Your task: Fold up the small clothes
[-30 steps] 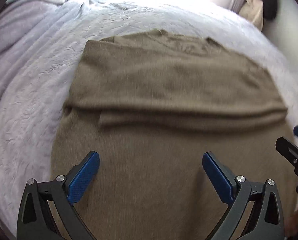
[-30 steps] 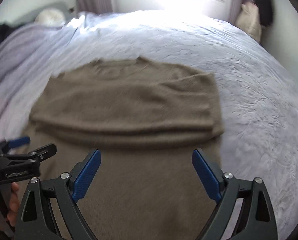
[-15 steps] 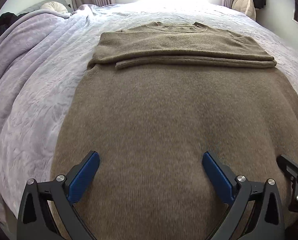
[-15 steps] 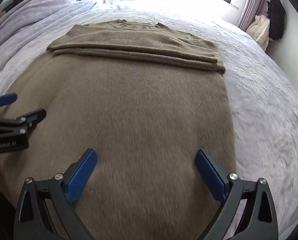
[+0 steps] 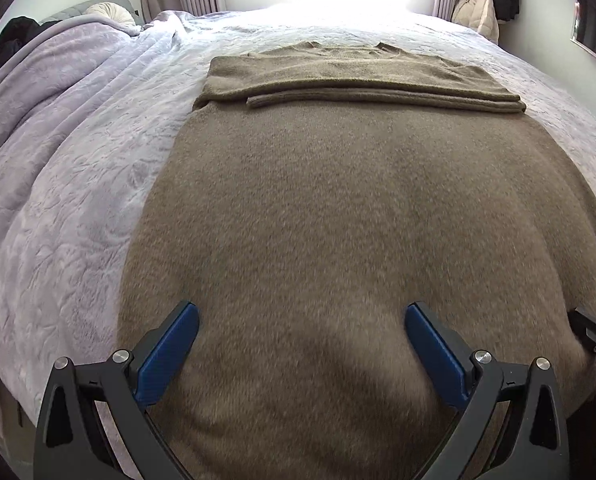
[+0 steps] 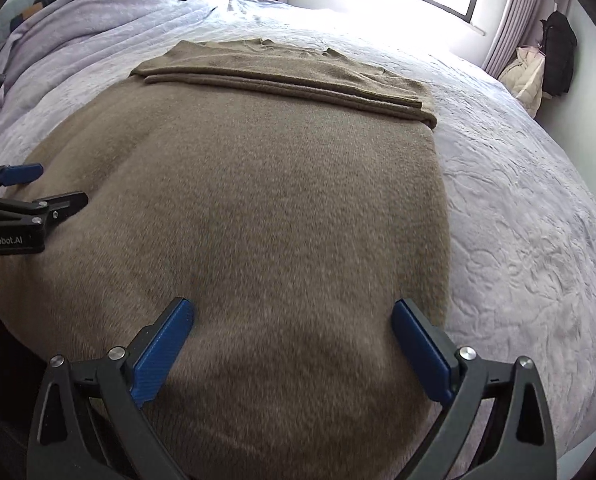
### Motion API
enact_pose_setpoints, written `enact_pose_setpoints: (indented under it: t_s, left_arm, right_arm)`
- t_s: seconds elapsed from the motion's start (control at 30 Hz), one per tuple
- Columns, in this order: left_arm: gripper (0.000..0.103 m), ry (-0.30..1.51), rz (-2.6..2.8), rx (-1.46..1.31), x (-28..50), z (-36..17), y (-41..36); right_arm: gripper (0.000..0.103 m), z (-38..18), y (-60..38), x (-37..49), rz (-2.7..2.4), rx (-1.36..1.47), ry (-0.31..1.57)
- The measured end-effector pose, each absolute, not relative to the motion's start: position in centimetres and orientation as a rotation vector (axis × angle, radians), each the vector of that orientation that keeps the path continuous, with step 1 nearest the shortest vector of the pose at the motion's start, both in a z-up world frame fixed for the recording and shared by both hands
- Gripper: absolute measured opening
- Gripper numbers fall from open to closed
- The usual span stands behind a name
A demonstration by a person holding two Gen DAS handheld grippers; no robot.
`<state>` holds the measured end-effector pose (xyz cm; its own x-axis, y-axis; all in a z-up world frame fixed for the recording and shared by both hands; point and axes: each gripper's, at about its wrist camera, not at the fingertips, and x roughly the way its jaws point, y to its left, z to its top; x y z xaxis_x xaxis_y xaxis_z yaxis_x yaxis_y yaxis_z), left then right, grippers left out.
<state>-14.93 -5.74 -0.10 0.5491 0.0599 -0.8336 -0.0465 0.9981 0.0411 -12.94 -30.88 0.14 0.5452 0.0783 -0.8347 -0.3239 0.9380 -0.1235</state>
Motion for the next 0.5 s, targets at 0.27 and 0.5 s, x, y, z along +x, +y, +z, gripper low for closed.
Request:
enact_pose_setpoints:
  t_s: [0.27, 0.5]
  left_arm:
    - [0.103, 0.975, 0.015, -0.002, -15.9, 2.5, -5.1]
    - [0.102, 1.006, 0.042, 0.062, -14.8, 0.1, -6.8]
  right_arm:
    - [0.100, 3.0, -26.5, -13.5, 0.386, -0.400, 0.928]
    - [0.101, 0.5, -23.0, -10.4, 0.430, -0.394, 1.013]
